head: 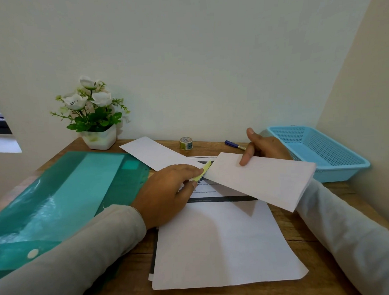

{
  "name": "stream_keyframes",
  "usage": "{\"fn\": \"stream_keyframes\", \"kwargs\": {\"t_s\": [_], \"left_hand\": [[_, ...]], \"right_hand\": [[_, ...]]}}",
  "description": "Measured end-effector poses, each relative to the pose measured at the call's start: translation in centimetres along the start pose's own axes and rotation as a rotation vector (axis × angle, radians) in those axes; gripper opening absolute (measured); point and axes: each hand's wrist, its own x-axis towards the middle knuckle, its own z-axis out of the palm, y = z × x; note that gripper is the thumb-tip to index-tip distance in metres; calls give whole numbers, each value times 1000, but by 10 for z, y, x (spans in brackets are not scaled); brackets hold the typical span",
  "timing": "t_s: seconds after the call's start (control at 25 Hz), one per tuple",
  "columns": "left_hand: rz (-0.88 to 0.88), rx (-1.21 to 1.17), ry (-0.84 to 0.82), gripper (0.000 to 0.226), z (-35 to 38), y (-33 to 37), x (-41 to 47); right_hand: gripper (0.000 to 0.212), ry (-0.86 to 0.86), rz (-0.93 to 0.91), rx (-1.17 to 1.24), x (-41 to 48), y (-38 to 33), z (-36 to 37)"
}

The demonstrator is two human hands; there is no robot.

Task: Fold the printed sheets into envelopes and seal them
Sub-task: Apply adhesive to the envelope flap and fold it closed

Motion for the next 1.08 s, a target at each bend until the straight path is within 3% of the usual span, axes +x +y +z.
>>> {"fn": "stream_keyframes", "kwargs": {"t_s": [0.32,0.64,1.08], "left_hand": [[-1,-21,14,45,-1,3,-2],[30,-33,23,45,0,3,-3],[147,67,-12,40,-3,5,-5]], "right_hand": [[68,-53,48,16,0,9,10],[75,-228,153,120,-4,3,19],[38,-248,134,10,-4,6,18]]}}
